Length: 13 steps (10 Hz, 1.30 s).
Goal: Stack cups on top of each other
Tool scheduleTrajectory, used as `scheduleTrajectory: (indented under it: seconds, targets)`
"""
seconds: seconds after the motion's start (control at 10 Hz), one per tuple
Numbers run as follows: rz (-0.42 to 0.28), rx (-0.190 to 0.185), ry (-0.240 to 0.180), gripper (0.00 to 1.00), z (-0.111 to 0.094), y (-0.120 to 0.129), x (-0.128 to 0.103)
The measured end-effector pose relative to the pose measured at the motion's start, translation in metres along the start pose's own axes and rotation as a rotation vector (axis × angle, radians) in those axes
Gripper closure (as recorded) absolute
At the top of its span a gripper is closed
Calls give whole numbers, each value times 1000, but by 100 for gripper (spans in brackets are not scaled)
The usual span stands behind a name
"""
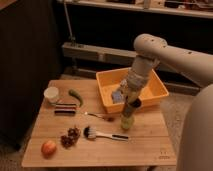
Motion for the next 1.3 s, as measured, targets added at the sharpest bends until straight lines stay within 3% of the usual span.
scheduleTrajectory:
  seconds: [0.6, 1.1, 1.3]
  targets:
    - [67, -32, 59, 100, 15, -6, -2]
    - [97, -30, 68, 100, 26, -9, 4]
    - [105, -12, 70, 100, 28, -12, 11]
